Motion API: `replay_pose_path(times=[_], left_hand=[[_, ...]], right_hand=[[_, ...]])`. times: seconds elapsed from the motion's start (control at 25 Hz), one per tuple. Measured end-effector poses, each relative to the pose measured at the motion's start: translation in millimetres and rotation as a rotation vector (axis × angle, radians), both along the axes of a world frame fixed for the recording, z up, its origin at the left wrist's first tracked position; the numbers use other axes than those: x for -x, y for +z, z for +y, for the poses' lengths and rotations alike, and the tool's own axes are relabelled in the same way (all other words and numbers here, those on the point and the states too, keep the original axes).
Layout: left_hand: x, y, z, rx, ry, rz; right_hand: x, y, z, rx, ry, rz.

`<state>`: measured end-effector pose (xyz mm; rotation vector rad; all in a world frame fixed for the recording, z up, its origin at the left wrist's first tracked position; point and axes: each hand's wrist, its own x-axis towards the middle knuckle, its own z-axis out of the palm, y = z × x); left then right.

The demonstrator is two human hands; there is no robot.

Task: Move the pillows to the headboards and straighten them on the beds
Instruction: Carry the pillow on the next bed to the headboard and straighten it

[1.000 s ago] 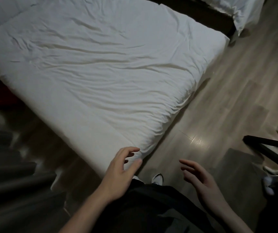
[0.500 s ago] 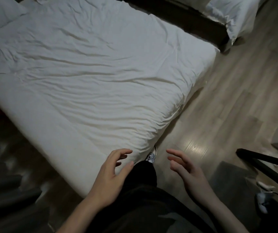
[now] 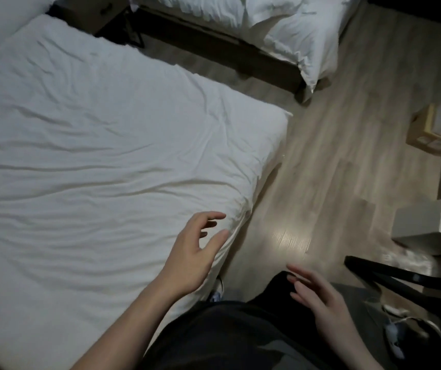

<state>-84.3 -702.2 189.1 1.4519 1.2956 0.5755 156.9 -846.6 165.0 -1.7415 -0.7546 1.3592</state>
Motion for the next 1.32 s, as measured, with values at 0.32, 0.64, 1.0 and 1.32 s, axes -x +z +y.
replay_pose_path(times=[0.32, 0.64, 1.0, 1.32], left_hand=[[-153.2, -17.9, 86.4, 0.096, 0.116, 0.051], [-286.4, 6.2, 170.9, 0.051, 0.309, 0.079], [-404.1, 7.3, 372.0, 0.061, 0.222, 0.041], [-523.0, 12.3, 557.8, 0.036, 0.047, 0.025]], right_hand=[[-168.5, 0.6, 165.3, -0.053, 0.070, 0.038], [-317.6, 20.8, 330.6, -0.111, 0.326, 0.034], [-428.2, 21.8, 475.6, -0.039, 0.208, -0.017], [-537.9, 25.8, 613.5, -0.044, 0.067, -0.019]])
